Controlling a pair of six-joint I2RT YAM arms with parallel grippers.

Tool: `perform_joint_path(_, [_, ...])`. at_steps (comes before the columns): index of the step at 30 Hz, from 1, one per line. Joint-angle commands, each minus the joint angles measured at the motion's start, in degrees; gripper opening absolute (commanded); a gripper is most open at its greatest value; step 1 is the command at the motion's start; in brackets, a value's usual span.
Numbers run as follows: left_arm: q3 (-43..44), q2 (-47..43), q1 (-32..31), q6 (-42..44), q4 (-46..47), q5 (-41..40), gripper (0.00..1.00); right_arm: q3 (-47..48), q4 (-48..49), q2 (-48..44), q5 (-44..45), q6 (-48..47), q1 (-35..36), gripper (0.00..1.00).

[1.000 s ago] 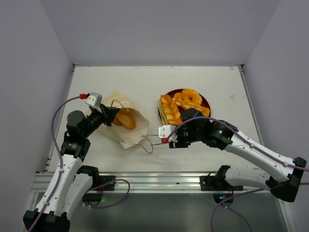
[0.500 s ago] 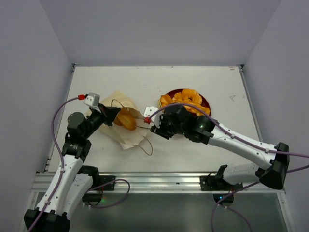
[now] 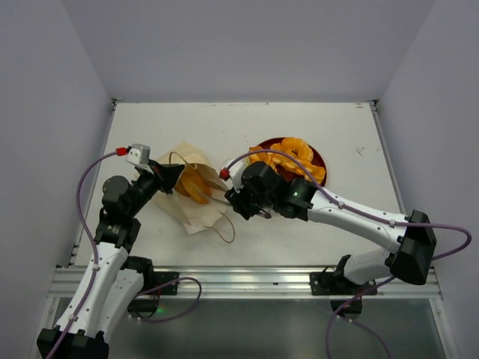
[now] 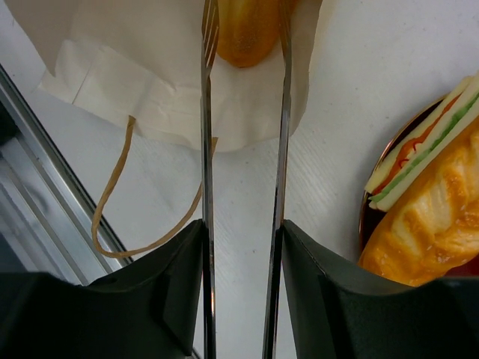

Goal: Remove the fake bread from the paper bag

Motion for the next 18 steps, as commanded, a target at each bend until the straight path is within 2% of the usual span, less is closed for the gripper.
perform_joint_path(1, [0.15,-0.7,-0.23,-1.32,2.08,-0.74,0.0,-0.71,5.04,-0.93,-0.87,5.94,-0.95,0.48])
perform_joint_path(18, [-0.38,0.27,-0.23,-2.29,4.01,0.31,0.0,-0.54,7.15,7.5,-15.38,16.49,-8.07,0.46])
